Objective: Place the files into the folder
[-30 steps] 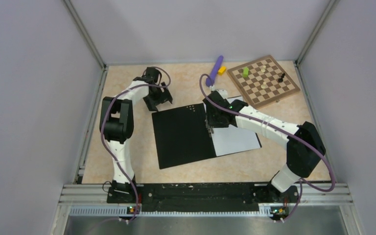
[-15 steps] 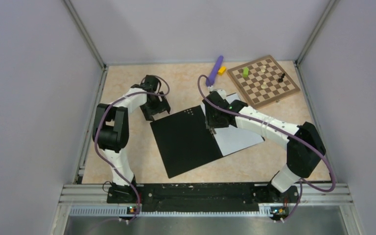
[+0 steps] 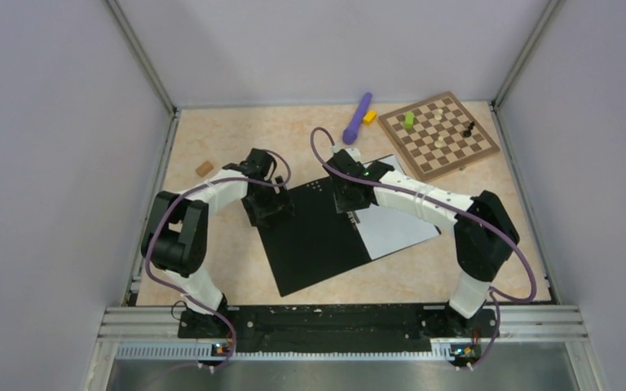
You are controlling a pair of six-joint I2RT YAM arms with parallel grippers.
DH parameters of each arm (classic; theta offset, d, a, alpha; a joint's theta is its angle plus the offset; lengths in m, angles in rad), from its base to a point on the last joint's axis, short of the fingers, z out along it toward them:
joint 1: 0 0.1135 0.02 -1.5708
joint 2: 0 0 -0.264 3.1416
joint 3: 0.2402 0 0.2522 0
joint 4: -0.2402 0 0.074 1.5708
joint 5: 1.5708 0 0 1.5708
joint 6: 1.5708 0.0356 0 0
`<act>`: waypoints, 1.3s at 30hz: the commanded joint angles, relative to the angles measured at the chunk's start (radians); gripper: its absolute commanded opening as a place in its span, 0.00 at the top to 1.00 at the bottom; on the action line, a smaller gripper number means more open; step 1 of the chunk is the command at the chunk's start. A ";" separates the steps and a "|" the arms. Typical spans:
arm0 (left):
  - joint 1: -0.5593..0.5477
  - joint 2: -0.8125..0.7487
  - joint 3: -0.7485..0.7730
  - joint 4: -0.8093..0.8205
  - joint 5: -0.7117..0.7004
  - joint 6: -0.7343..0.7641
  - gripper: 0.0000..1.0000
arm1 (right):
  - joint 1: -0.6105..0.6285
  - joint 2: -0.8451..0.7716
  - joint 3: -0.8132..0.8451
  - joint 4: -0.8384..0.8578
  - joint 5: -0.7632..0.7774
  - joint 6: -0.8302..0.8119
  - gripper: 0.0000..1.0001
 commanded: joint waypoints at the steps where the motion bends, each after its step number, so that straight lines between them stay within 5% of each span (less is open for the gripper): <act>1: -0.018 0.035 -0.035 0.084 0.034 -0.036 0.13 | 0.010 0.062 0.100 -0.026 0.019 -0.046 0.62; 25: -0.018 0.106 -0.059 0.108 0.035 -0.032 0.13 | 0.010 0.083 0.077 -0.032 0.041 -0.059 0.76; 39: -0.018 0.101 -0.055 0.103 0.033 -0.032 0.13 | 0.011 0.091 0.060 -0.034 0.028 -0.057 0.76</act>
